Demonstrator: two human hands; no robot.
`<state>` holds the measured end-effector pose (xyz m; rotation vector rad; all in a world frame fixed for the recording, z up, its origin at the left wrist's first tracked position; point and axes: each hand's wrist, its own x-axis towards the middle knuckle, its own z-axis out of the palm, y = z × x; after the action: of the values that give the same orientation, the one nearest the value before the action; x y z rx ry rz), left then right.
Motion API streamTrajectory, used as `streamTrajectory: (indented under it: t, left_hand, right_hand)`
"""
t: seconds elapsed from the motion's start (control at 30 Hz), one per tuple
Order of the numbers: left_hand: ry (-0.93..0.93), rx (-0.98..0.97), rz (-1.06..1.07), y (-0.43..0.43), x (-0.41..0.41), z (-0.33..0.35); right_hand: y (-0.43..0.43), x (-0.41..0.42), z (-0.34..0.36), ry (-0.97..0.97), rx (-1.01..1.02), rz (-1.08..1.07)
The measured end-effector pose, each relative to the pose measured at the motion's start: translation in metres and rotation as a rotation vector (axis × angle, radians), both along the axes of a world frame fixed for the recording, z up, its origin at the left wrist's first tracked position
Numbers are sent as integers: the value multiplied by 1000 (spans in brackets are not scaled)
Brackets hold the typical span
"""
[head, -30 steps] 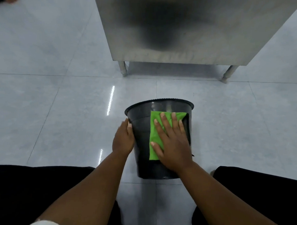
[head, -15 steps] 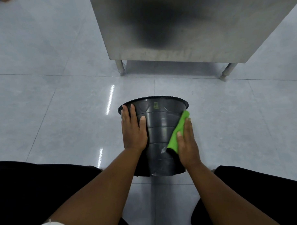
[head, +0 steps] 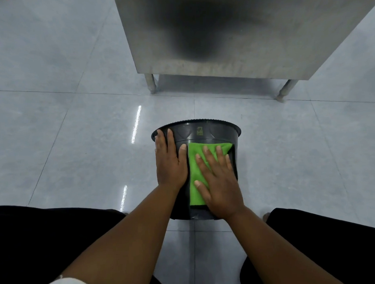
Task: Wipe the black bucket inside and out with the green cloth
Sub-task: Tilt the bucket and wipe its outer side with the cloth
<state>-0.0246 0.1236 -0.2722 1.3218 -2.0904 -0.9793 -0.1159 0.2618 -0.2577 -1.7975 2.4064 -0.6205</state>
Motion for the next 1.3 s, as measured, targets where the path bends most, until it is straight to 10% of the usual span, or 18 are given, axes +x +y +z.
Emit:
streamTrajectory:
  t: [0.3,0.5,0.87,1.17,1.3]
  left_hand:
    - [17,36,14,-2,9,0]
    - [52,22,43,-1,6,-3]
    - [38,46,15,-4,6,-4]
    - [30,66,-37,-14,9,-6]
    - [7,88,-68,-19,7,-8]
  right_hand:
    - [34,-20,-29,-823,-35,-454]
    - [1,12,5,40,27,49]
    - [42,-25,-26,-620,1,-284]
    - [-10,-4,17,104,89,72]
    - [-1,-10,10,119,91,148]
